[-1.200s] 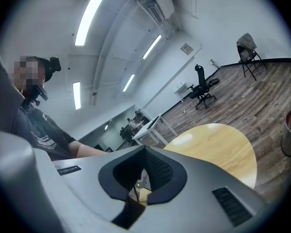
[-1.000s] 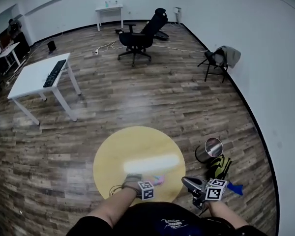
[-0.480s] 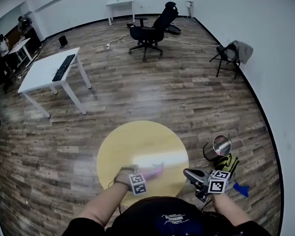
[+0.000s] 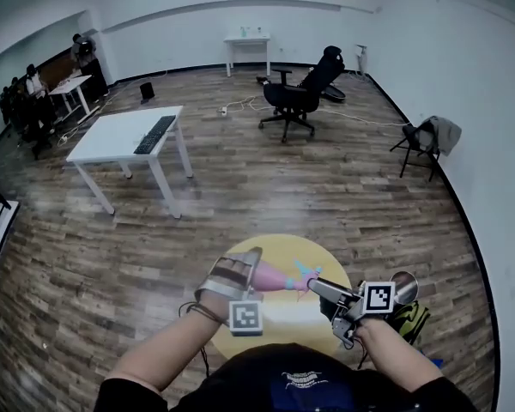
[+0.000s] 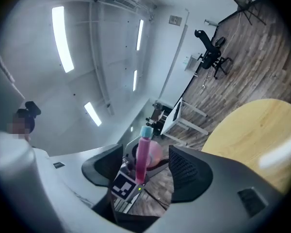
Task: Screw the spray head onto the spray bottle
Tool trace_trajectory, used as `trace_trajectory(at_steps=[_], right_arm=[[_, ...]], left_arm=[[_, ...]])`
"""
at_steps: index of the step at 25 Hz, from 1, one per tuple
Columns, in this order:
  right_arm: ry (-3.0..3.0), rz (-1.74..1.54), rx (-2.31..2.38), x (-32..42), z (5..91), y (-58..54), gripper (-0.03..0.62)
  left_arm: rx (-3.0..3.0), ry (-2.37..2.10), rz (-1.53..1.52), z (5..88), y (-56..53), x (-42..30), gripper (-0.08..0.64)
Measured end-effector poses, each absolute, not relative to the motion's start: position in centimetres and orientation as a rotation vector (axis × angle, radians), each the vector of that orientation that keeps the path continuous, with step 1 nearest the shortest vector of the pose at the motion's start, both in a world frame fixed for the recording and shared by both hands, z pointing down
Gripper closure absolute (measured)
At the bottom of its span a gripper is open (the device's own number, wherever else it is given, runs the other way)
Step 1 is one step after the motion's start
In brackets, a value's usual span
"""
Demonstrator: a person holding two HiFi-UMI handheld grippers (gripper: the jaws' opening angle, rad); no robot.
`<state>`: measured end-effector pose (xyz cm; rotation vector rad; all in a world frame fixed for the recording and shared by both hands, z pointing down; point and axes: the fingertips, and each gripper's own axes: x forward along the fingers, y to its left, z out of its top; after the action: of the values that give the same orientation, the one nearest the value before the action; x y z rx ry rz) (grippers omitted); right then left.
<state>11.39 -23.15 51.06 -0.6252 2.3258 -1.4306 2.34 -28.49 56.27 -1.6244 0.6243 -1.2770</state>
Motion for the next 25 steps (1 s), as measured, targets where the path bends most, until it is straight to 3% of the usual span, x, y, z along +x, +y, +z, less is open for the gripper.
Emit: trace_trajectory(at_steps=[1, 4, 7, 12, 14, 19, 23, 24, 25], right_arm=[[2.344, -1.415, -0.644, 10.5, 50.5, -23.2, 0.285], [2.410, -1.350, -0.655, 8.5, 49.2, -22.7, 0.497], [2.513, -1.287, -0.605, 7.7, 48.6, -21.8, 0.499], [2.932, -0.823, -0.652, 7.0, 47.2, -19.6, 0.509], [2.867, -0.893, -0.625, 7.6, 46.8, -20.1, 0.508], [2.124, -1.469, -0.411, 10.2, 46.4, -22.2, 0.506], [2.212, -1.393, -0.498, 10.3, 46.6, -21.7, 0.497], [2.336, -1.317, -0.562, 10.5, 46.7, -21.6, 0.462], [2.480, -1.204, -0.639, 10.9, 46.8, -21.4, 0.362]], left_arm=[[-1.592, 0.638, -1.254, 55.1, -28.1, 2.2, 0.063], [-1.583, 0.634, -1.272, 54.3, -26.6, 1.3, 0.063], [-1.658, 0.600, -1.331, 55.1, -25.2, 0.6, 0.066], [-1.753, 0.506, -1.423, 56.6, -23.5, 0.9, 0.074], [-1.729, 0.533, -1.424, 55.6, -23.8, 0.9, 0.075], [-1.499, 0.703, -1.323, 51.4, -25.3, 1.8, 0.077], [-1.654, 0.665, -1.328, 52.9, -24.6, 2.5, 0.075], [-1.698, 0.645, -1.357, 53.3, -24.7, 2.0, 0.075], [-1.721, 0.634, -1.390, 53.6, -24.9, 1.2, 0.075]])
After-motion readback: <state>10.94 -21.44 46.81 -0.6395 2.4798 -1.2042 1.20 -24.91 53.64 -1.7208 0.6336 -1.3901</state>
